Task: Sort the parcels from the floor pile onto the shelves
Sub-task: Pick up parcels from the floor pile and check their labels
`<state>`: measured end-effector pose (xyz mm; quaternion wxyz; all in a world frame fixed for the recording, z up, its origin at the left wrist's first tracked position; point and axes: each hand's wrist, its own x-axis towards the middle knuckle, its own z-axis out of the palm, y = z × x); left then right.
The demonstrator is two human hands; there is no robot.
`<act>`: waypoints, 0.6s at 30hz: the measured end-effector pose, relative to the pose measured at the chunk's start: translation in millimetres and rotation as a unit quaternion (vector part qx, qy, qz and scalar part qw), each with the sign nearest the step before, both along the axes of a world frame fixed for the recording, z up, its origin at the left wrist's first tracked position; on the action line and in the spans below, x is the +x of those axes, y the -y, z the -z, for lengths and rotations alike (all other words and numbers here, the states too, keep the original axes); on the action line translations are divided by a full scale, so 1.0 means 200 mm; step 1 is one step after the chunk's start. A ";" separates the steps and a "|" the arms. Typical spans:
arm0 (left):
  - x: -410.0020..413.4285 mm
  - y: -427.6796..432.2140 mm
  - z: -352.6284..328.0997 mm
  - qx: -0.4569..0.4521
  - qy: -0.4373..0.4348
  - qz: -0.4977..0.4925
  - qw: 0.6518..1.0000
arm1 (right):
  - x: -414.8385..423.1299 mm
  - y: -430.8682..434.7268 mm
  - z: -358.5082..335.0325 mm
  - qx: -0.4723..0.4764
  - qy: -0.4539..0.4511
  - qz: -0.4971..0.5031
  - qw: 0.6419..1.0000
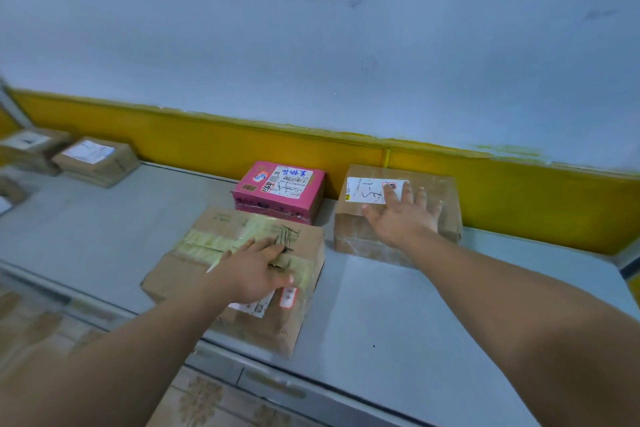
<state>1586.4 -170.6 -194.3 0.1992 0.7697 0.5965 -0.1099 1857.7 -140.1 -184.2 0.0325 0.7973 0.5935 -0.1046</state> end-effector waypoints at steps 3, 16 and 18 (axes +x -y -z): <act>-0.07 0.04 -0.07 0.008 0.031 -0.020 0.999 | -0.12 -0.01 -0.13 0.016 0.008 -0.043 0.999; -1.12 0.41 -0.58 0.108 0.068 -0.116 0.985 | -1.47 0.01 -0.59 0.071 -0.015 -0.262 0.962; -1.39 0.51 -0.62 0.110 0.066 -0.149 0.981 | -1.78 0.04 -0.62 0.071 -0.022 -0.293 0.953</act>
